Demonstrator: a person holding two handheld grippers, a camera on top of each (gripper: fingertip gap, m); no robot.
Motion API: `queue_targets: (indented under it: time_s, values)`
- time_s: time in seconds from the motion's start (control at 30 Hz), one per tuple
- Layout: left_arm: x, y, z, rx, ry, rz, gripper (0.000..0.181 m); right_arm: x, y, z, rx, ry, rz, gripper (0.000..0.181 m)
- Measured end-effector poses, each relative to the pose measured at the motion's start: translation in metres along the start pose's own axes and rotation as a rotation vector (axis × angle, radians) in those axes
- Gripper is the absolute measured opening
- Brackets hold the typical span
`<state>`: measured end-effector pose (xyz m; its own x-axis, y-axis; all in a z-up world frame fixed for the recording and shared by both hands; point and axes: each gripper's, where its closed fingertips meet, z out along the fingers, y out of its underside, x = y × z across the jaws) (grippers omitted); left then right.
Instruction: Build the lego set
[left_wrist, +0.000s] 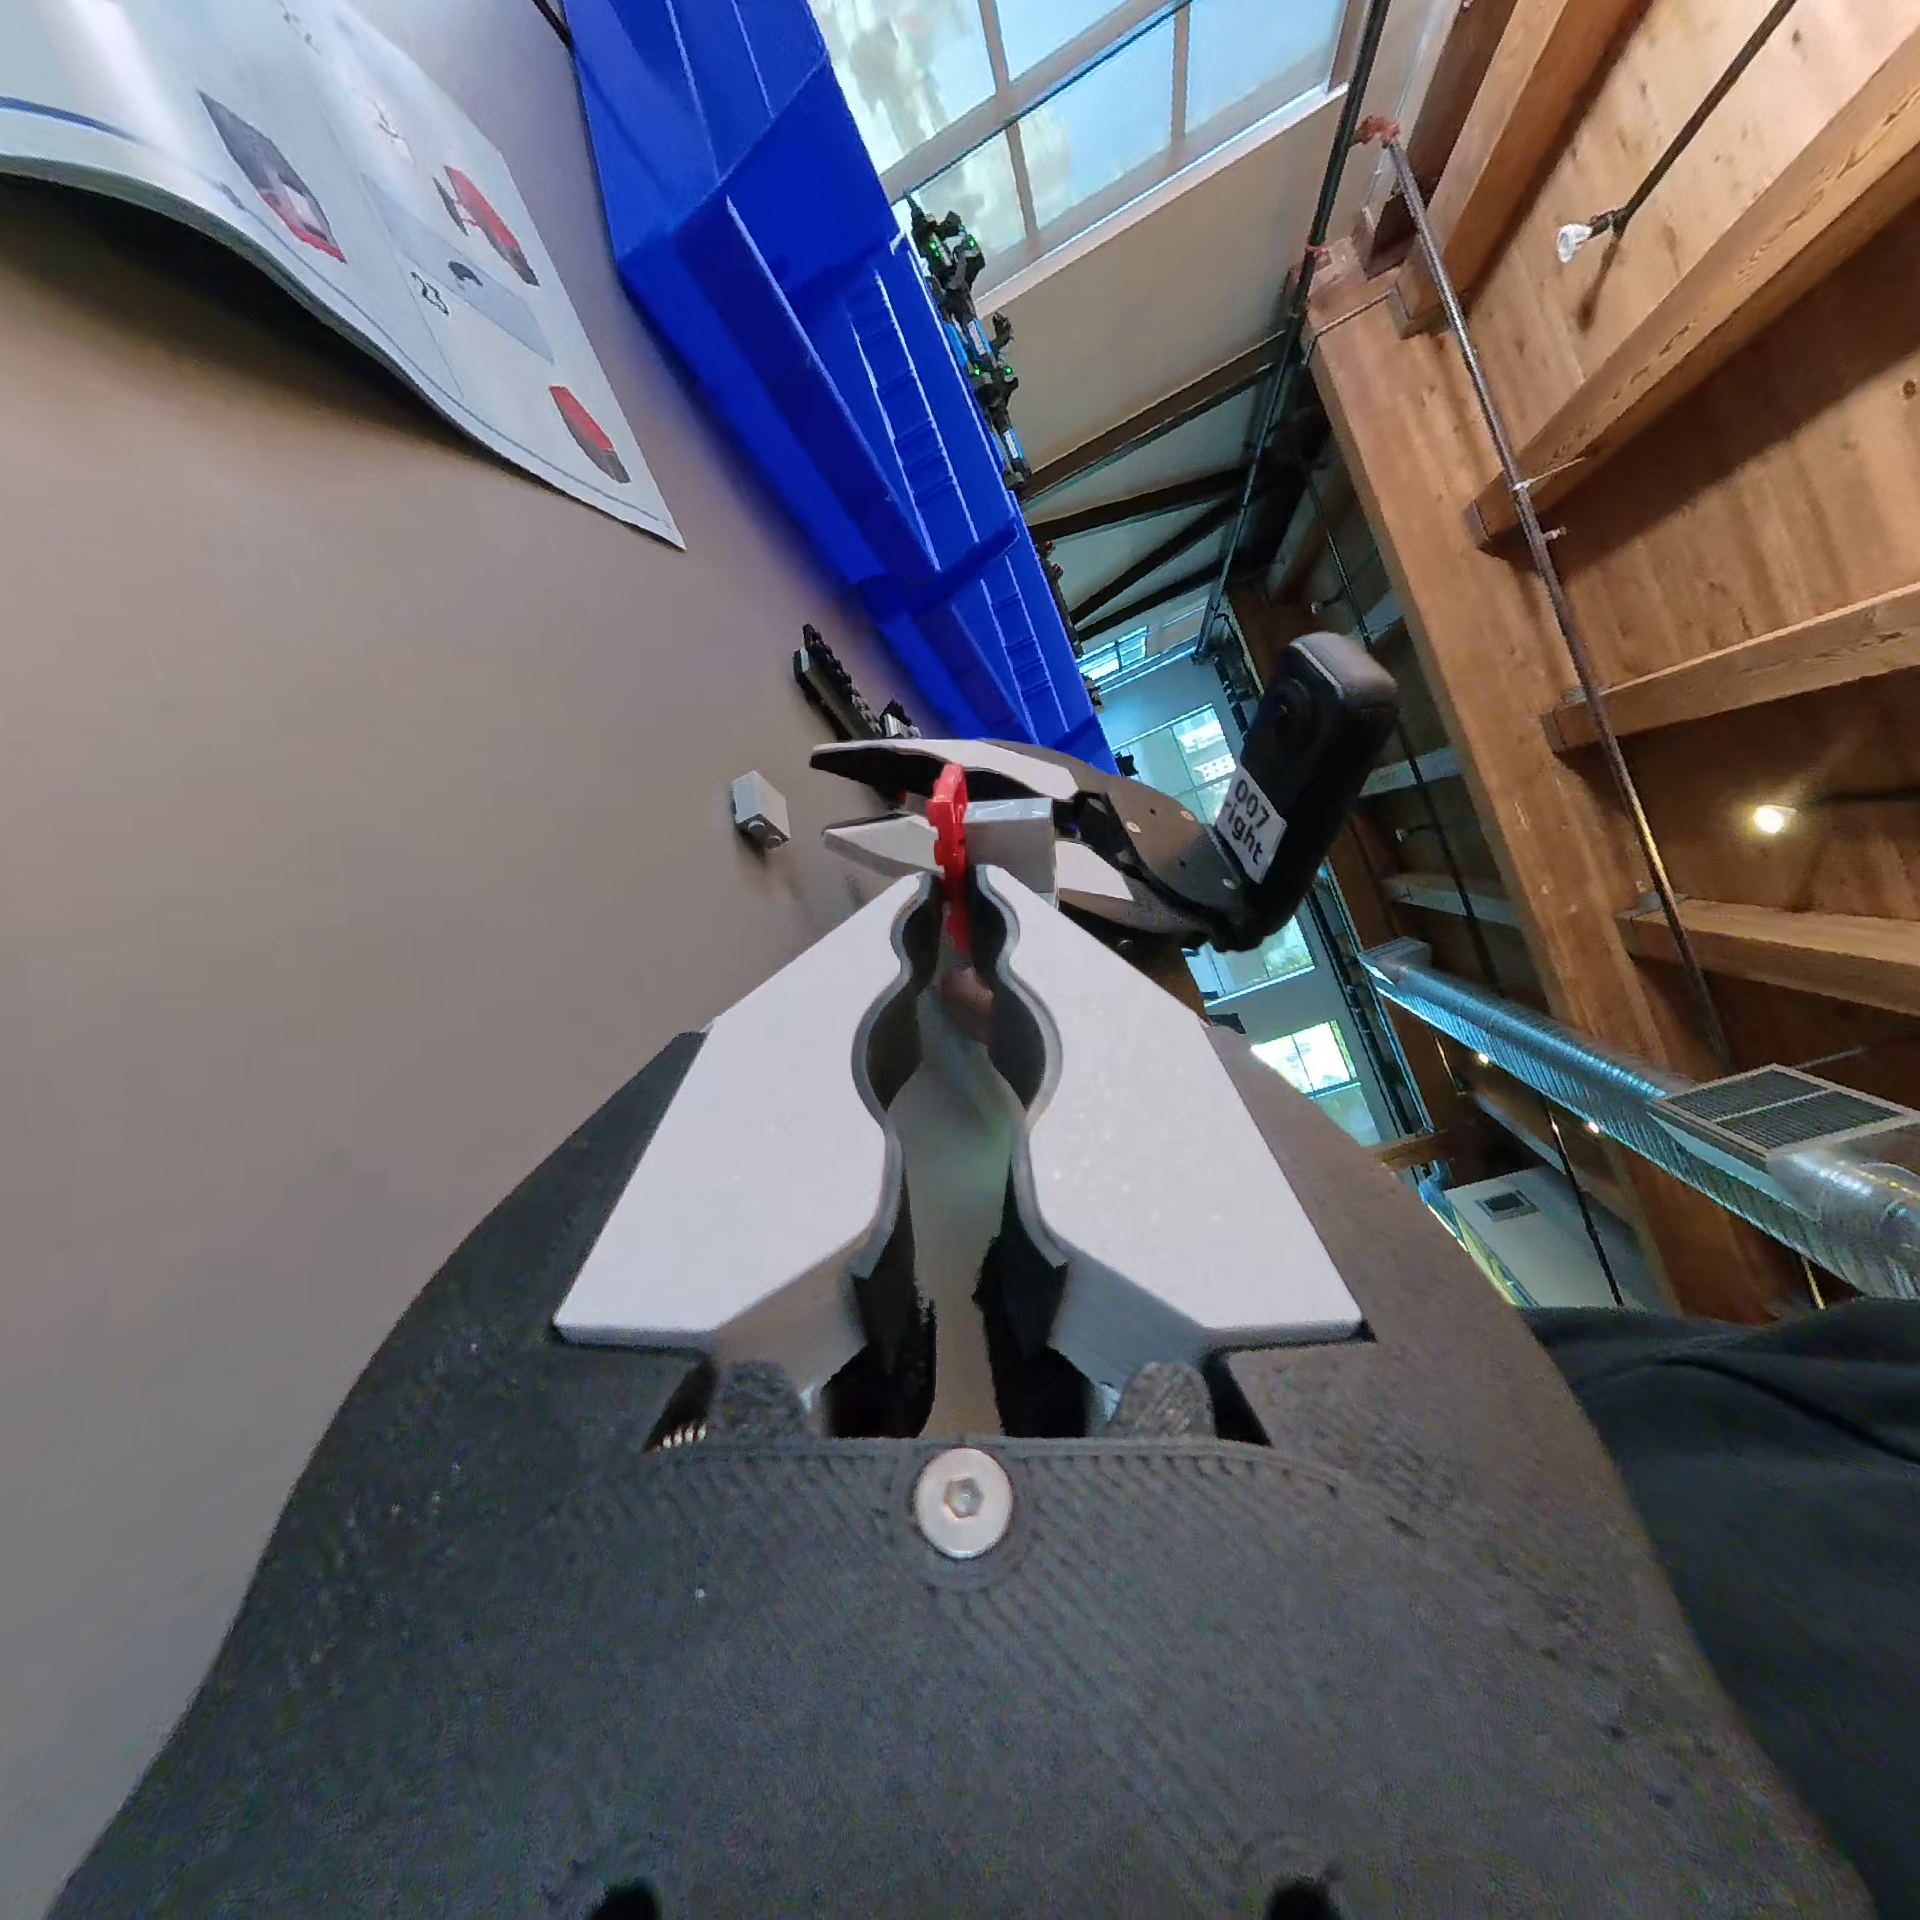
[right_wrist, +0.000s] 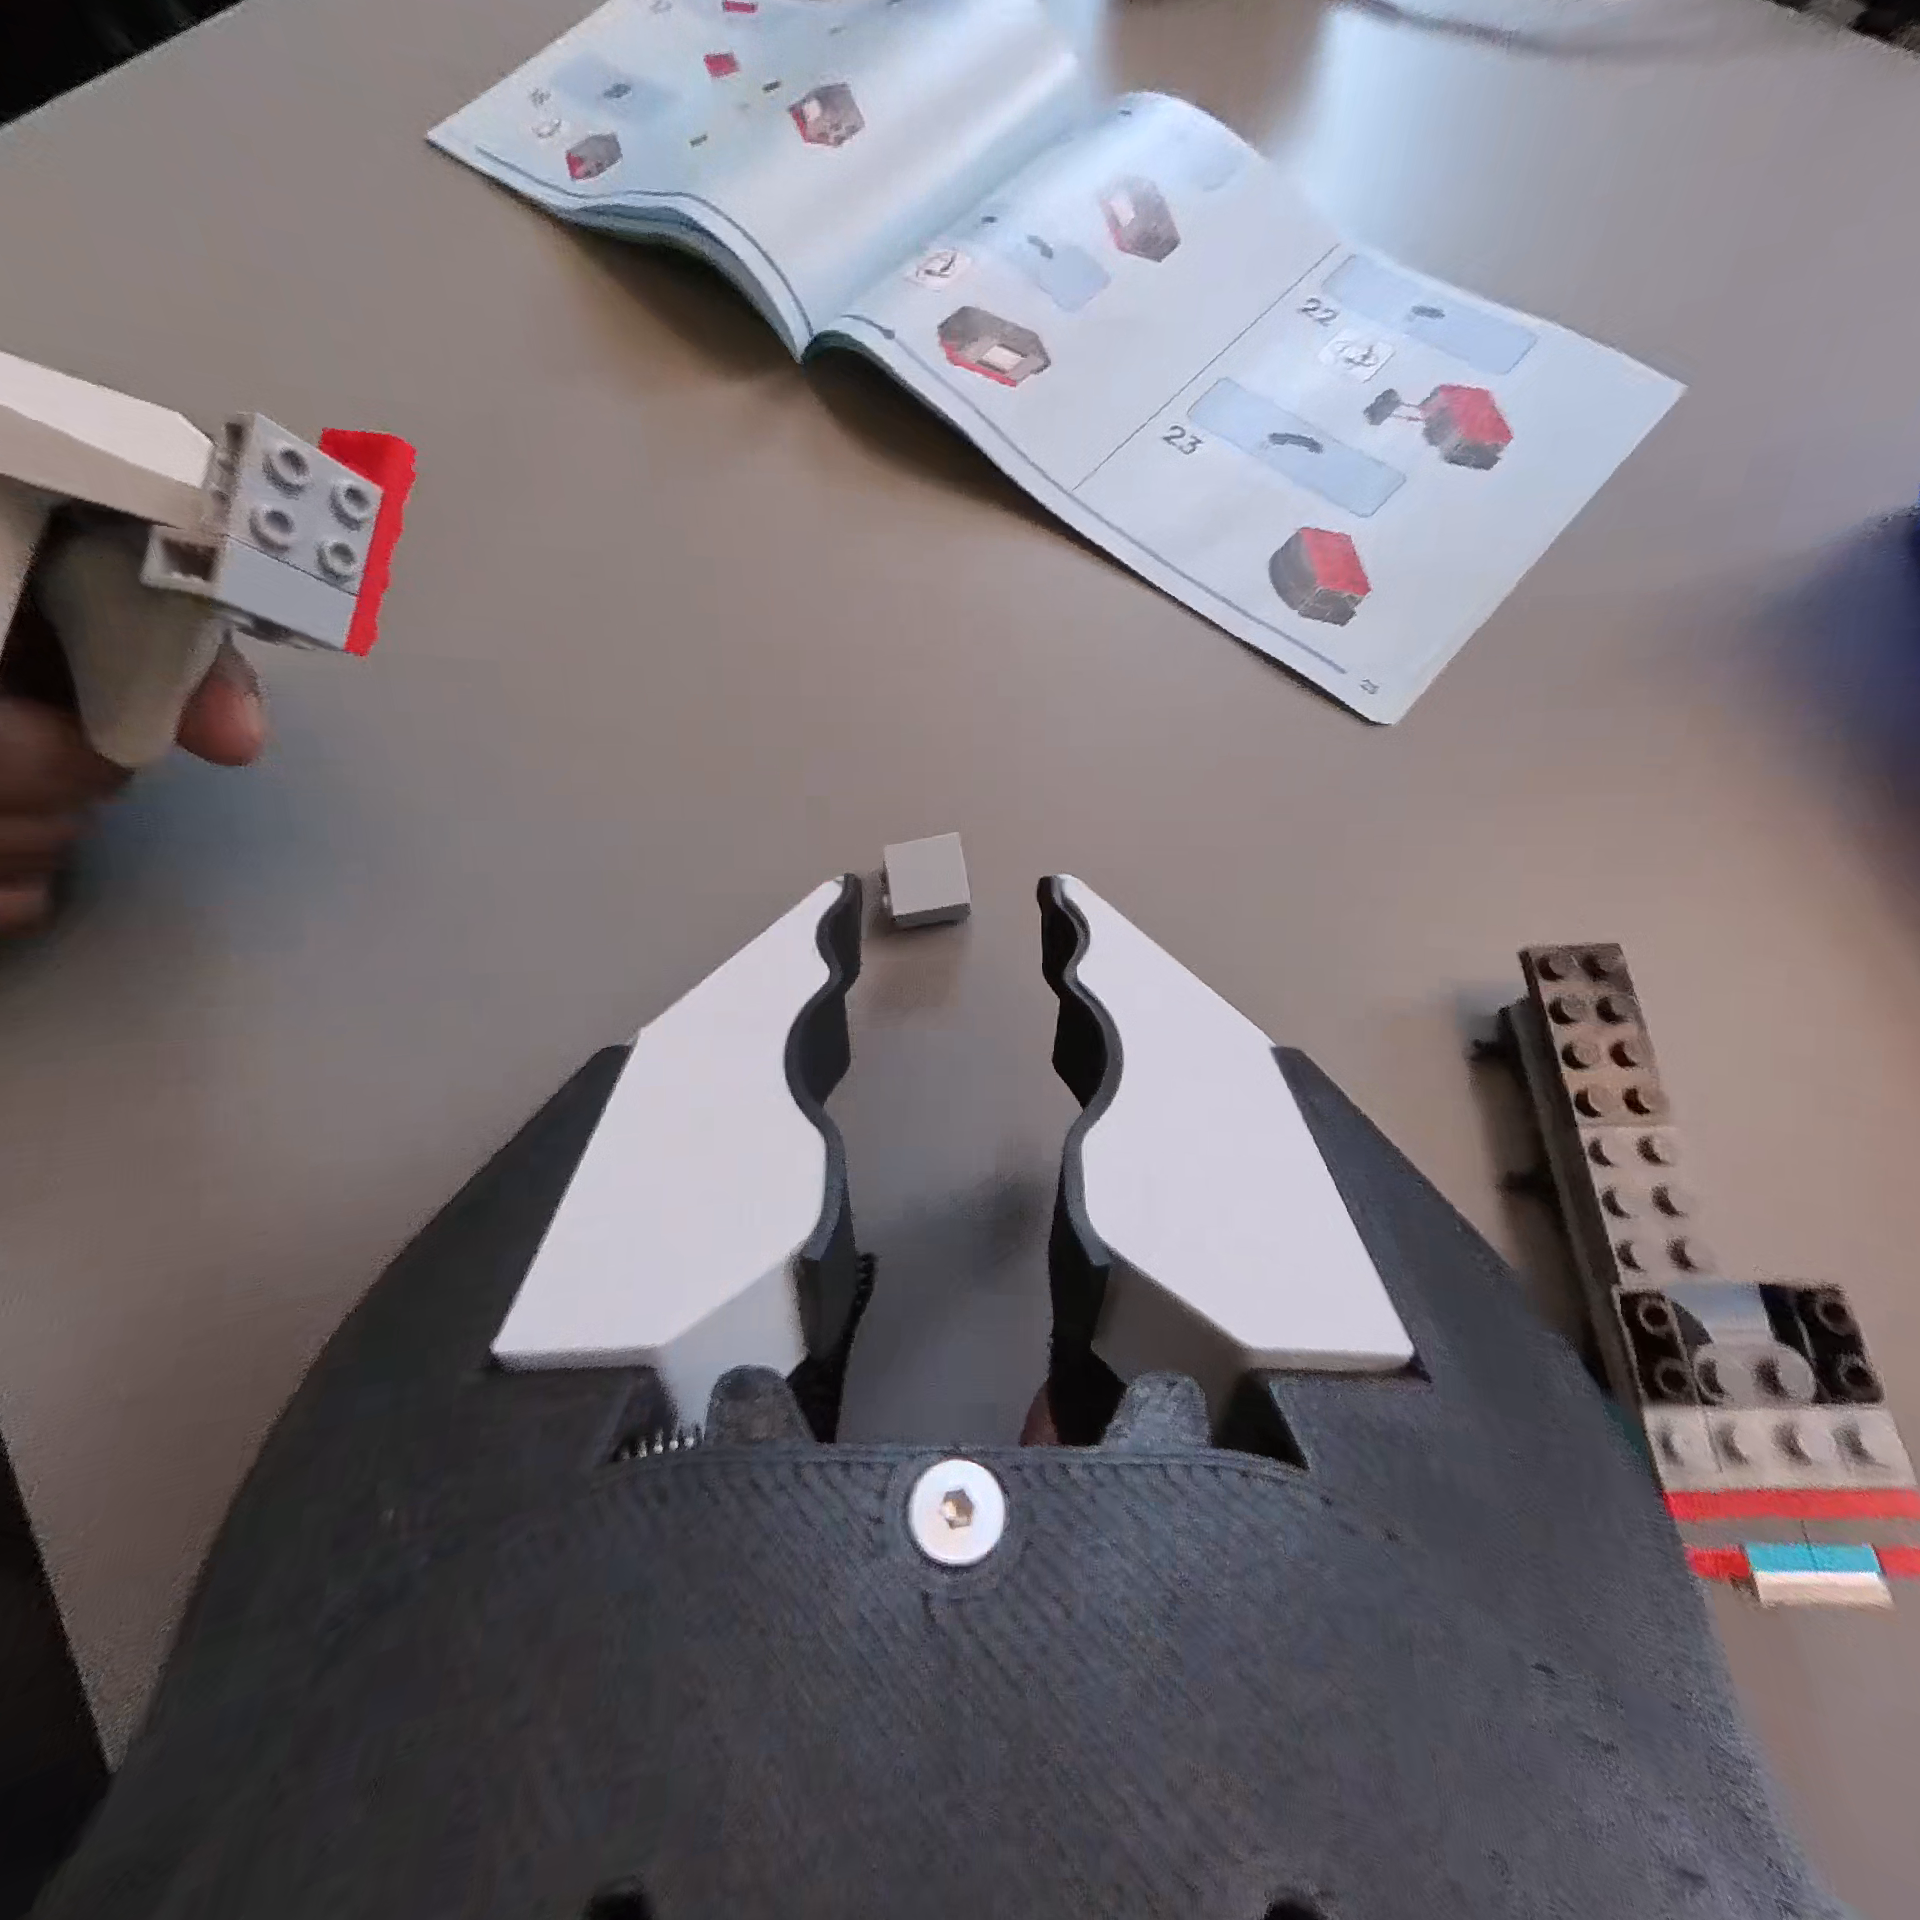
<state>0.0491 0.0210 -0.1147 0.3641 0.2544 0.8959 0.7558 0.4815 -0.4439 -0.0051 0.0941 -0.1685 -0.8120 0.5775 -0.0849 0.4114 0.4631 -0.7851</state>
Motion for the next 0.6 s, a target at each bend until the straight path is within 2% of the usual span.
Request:
queue_targets:
  time_s: [0.17, 0.43, 0.6]
  values:
    - [0.004, -0.004, -0.002, 0.017, 0.033, 0.005, 0.004, -0.005, -0.002, 0.006, -0.013, -0.054, -0.012, 0.035]
    - [0.006, 0.0, -0.001, -0.006, 0.052, -0.012, 0.004, -0.009, 0.005, 0.014, -0.07, -0.045, -0.059, 0.017]
    - [0.007, -0.005, -0.005, 0.023, 0.076, -0.035, 0.005, -0.019, -0.007, 0.019, -0.021, -0.065, -0.115, 0.017]
